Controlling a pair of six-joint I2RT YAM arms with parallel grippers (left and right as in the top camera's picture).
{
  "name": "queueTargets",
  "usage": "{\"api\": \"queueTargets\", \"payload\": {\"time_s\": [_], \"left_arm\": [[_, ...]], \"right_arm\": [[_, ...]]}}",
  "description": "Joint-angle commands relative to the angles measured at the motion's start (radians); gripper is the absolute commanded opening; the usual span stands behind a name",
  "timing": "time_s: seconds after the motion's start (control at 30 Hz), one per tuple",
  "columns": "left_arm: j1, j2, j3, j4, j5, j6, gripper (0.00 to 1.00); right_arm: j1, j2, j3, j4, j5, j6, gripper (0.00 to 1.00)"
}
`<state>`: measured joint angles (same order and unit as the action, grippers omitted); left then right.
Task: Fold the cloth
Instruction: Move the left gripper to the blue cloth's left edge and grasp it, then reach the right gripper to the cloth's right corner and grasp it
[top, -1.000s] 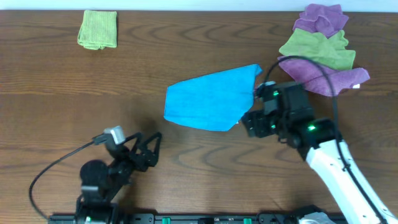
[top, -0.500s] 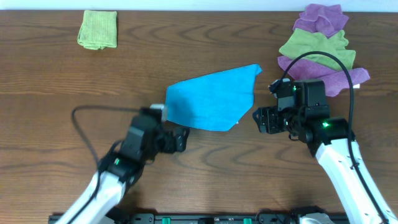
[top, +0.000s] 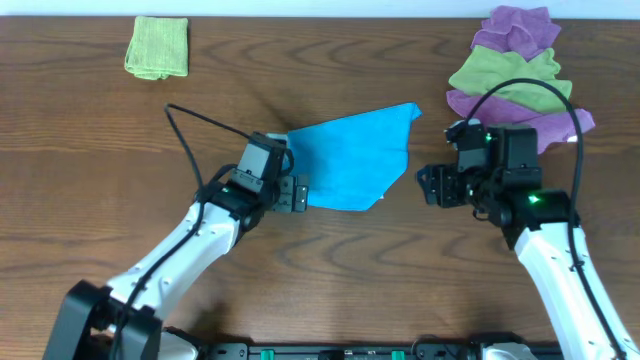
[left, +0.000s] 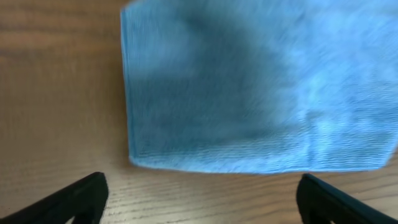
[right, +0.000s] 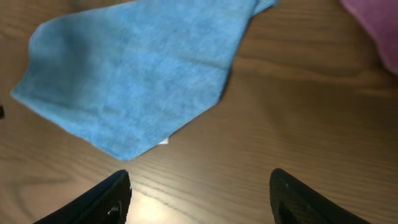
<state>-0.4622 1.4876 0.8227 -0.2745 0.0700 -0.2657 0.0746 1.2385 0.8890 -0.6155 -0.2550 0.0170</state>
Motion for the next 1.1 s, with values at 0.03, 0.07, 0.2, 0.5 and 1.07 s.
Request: {"api": "queueTargets", "payload": {"time_s": [0.03, 0.07, 0.2, 0.5, 1.07], "left_arm": [[-0.003, 0.010, 0.015, 0.014, -0.029, -0.038, 0.88], [-0.003, 0.010, 0.015, 0.025, -0.029, -0.038, 0.81], [-0.003, 0.010, 0.015, 0.041, -0.019, -0.058, 0.56], [-0.003, 0.014, 0.015, 0.047, -0.013, -0.093, 0.14], [-0.003, 0.206, 0.015, 0.185, -0.052, -0.071, 0.06]], "right_arm": [[-0.034, -0.010, -0.001, 0.015, -0.008, -0.015, 0.72], [-0.039, -0.010, -0.001, 0.021, -0.011, -0.015, 0.71], [-0.044, -0.009, -0.001, 0.036, -0.015, -0.015, 0.71], [-0.045, 0.026, -0.001, 0.064, -0.015, -0.015, 0.70], [-0.045, 0.095, -0.001, 0.119, -0.050, -0.014, 0.71]]}}
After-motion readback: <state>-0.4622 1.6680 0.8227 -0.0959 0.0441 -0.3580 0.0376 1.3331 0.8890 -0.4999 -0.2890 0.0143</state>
